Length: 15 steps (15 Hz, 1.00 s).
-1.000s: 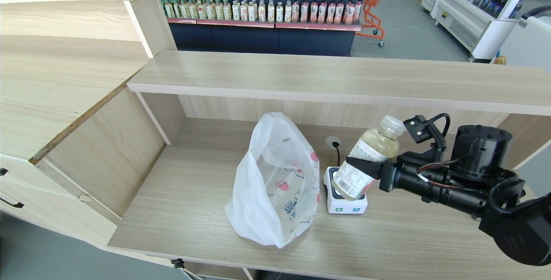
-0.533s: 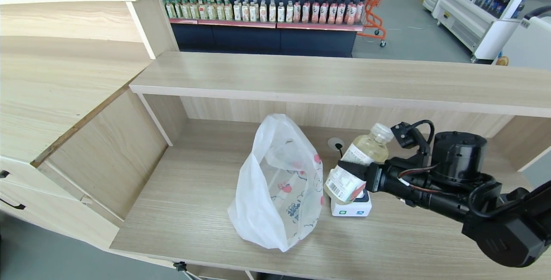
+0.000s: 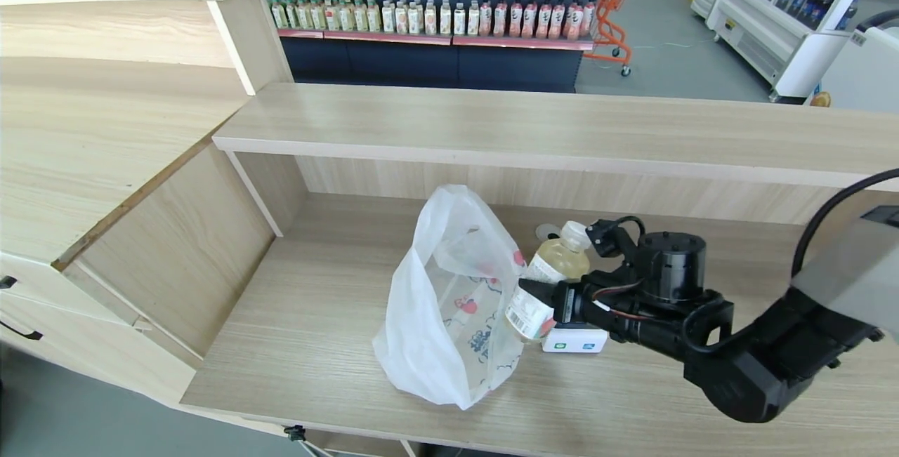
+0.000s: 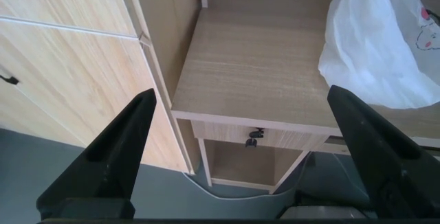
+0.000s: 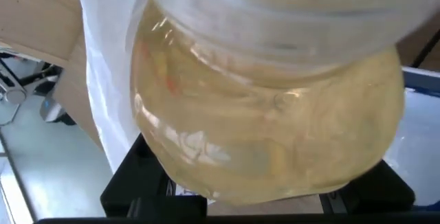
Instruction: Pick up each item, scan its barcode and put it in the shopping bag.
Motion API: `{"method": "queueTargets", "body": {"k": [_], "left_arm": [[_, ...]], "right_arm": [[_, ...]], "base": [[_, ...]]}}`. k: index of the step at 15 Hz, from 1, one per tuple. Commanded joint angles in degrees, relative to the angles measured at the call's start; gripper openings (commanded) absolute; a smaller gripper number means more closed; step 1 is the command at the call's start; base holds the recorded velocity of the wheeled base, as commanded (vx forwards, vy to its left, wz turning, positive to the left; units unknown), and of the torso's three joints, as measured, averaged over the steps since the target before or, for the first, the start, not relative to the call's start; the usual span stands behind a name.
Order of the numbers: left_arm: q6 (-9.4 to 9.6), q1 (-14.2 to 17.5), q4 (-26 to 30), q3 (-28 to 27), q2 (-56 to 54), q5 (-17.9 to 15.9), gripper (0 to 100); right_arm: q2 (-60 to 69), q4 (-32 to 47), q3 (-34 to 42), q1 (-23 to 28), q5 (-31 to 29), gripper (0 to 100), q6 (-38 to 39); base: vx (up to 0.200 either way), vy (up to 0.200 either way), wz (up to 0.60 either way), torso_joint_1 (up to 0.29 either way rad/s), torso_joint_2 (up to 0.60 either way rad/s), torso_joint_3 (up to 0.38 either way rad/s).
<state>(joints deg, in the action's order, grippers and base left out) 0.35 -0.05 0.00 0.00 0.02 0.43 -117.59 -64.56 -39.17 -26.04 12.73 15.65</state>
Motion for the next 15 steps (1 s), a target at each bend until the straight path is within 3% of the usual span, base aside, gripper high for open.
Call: {"method": "queueTargets", "body": {"k": [1, 6, 11, 12, 15], "left_arm": [[0.00, -0.04, 0.00, 0.00, -0.02, 0.01, 100], [0.00, -0.04, 0.00, 0.00, -0.02, 0.01, 100], [0.00, -0.04, 0.00, 0.00, -0.02, 0.01, 100], [0.00, -0.04, 0.00, 0.00, -0.02, 0.01, 100], [0.00, -0.04, 0.00, 0.00, -0.02, 0.01, 100]], "right_arm": [[-8.18, -0.04, -7.94, -1.21, 0.19, 0, -3.44], [-16.09, 3.57, -23.32, -5.07, 0.19, 0, -10.03], [-21.54, 4.27, -28.33, -4.81, 0.37, 0, -23.30], [-21.80, 4.27, -28.33, -4.81, 0.46, 100, -24.18], [-21.01, 4.27, -27.80, -4.81, 3.88, 100, -23.47]], "base": [[0.000, 0.000, 0.00, 0.000, 0.00, 0.000], [0.000, 0.000, 0.00, 0.000, 0.00, 0.000], [0.000, 0.000, 0.00, 0.000, 0.00, 0.000], [0.000, 0.000, 0.00, 0.000, 0.00, 0.000], [0.000, 0.000, 0.00, 0.000, 0.00, 0.000]]}}
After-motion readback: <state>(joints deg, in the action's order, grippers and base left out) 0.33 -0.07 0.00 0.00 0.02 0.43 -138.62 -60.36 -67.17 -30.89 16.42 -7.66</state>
